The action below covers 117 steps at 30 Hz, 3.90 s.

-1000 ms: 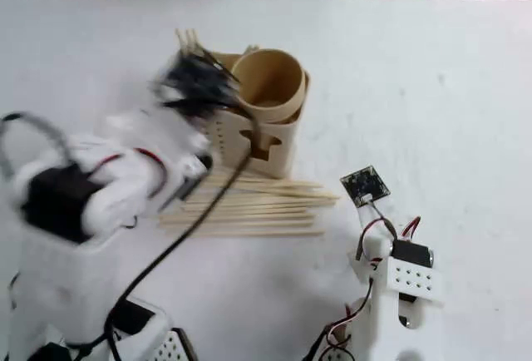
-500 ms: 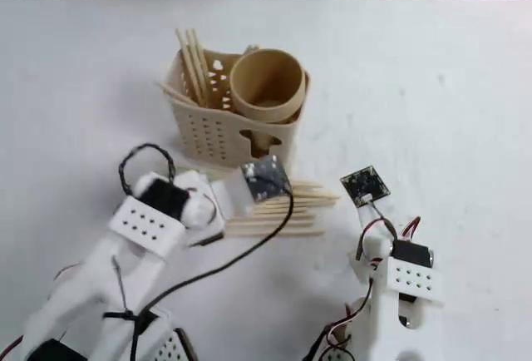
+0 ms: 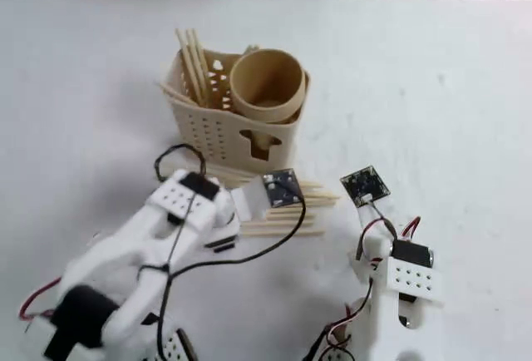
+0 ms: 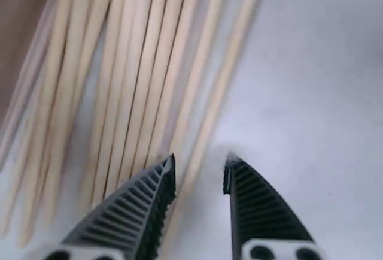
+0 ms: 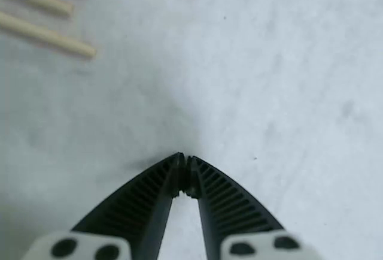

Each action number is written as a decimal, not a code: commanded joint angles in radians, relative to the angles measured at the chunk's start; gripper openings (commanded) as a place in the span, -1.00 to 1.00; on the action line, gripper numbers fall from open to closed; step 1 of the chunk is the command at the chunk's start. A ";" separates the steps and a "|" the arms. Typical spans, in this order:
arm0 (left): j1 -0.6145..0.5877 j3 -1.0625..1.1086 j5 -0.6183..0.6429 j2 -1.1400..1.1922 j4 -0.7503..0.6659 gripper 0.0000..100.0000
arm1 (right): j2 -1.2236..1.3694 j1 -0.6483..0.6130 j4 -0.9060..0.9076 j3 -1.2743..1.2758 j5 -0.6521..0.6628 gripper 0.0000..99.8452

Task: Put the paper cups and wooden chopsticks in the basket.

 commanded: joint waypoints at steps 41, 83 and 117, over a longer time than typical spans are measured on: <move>0.024 -0.497 -0.014 0.176 0.400 -0.96 | -0.002 0.002 -0.015 -0.003 0.012 -0.97; -0.205 -0.807 0.752 -0.289 -0.181 -0.96 | -0.002 0.002 -0.015 -0.003 0.012 -0.97; -0.361 -0.597 0.829 -0.288 -0.265 -0.77 | -0.002 0.002 -0.015 -0.003 0.012 -0.97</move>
